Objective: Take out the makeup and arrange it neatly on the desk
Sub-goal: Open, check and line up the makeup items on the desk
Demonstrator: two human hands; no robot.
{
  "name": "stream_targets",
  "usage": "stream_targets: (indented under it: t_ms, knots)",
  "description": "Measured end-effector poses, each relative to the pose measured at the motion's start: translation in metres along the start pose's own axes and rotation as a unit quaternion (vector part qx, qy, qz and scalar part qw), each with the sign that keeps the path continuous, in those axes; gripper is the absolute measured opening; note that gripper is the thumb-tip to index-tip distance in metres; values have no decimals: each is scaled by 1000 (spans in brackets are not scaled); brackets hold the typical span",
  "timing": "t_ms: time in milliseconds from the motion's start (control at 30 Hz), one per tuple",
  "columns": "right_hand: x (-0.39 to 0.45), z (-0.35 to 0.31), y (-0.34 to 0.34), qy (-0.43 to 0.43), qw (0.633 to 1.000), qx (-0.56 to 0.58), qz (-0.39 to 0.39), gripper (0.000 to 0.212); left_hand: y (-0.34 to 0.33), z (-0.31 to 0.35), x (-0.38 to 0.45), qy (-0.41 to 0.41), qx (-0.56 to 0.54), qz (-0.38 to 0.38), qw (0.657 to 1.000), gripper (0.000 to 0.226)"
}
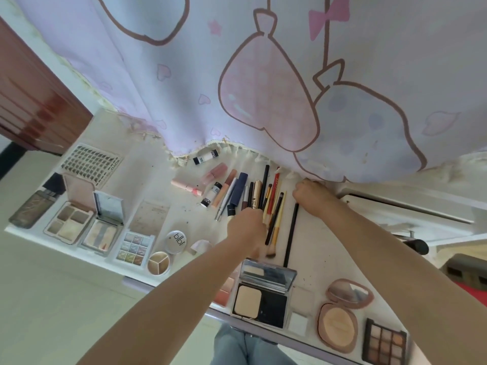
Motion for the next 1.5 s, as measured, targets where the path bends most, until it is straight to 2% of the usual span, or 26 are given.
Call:
stream_targets:
  t_ms: [200, 367, 567, 700, 867, 933, 1033, 1100, 1200, 1367, 1433, 1500]
  knots:
    - [-16, 1, -1, -59, 985, 151, 52, 26, 14, -25, -13, -12, 37, 18, 999, 21]
    - [-45, -14, -21, -138, 928, 337, 82, 35, 24, -33, -9, -58, 84, 5, 995, 24]
    - [-61, -53, -36, -178, 884, 428, 60, 26, 27, -31, -5, -157, 209, -25, 965, 19]
    - [-53, -66, -27, -210, 829, 514, 62, 26, 32, -40, 1, -191, 244, -48, 950, 23]
    - [-35, -76, -17, -260, 815, 519, 3, 10, 50, -52, 4, -213, 275, -53, 936, 25]
    - [-33, -78, -16, -291, 804, 518, -11, 16, 57, -56, 3, -220, 288, -56, 930, 25]
    - [-33, -80, -18, -320, 773, 548, -12, 21, 64, -62, 3, -235, 292, -63, 925, 25]
    - [-35, -81, -24, -332, 748, 575, -8, 16, 66, -68, 5, -236, 297, -69, 923, 26]
    - [-40, -79, -27, -334, 723, 604, 7, 18, 68, -72, 8, -244, 302, -80, 918, 26]
    - [-52, -66, -15, -307, 716, 622, 80, 12, 74, -65, 9, -264, 287, -85, 917, 27]
    - [-59, -60, -9, -309, 718, 613, 113, 18, 74, -63, 11, -270, 292, -74, 915, 27]
    - [-70, -52, -5, -318, 739, 577, 139, 18, 72, -62, 12, -275, 295, -65, 913, 27]
Point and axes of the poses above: each hand's wrist, its own x-axis towards the middle knuckle, its own y-axis out of the back of the hand, z = x × y, the point moved 5 cm from there along x, towards the middle knuckle, and after that the axes turned 14 degrees about -z, right-handed, at the moved point
